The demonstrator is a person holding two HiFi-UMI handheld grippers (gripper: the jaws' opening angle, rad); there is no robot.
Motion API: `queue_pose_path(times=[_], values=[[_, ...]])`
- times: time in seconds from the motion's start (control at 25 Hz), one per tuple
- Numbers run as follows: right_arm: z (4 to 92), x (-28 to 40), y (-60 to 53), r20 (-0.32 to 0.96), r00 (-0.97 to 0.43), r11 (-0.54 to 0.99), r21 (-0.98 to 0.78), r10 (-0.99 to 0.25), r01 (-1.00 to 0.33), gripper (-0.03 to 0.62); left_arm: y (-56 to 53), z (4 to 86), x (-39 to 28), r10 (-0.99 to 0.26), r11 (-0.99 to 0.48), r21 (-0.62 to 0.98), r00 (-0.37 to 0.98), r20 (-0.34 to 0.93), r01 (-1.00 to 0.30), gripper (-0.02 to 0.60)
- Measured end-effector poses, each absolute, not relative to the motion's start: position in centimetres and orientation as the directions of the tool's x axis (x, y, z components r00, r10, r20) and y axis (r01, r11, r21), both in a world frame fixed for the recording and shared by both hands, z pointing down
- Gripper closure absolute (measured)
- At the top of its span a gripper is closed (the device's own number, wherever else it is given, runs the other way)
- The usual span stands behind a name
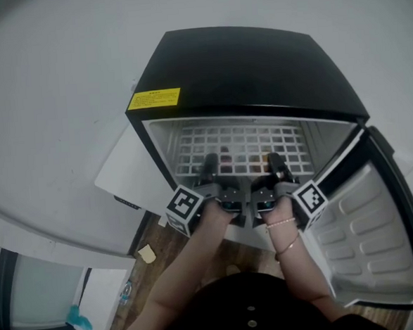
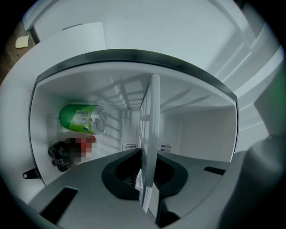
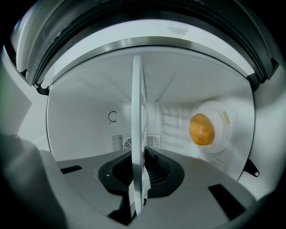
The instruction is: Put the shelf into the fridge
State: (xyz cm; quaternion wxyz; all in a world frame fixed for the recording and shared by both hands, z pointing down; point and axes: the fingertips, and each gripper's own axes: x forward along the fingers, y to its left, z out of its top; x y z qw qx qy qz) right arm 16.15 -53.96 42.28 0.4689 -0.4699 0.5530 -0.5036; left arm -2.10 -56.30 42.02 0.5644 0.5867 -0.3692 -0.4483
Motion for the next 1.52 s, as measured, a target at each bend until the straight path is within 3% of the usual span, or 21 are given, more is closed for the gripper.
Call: queue_pose_path(times=[1.52], values=[[41.9, 16.2, -56.3, -0.092, -0.132, 0.097, -0.995, -0.987, -0.033, 0.556, -58.3, 41.6, -2.0, -0.938, -0.136, 0.986, 0.309, -0.158, 0.092, 0.549]])
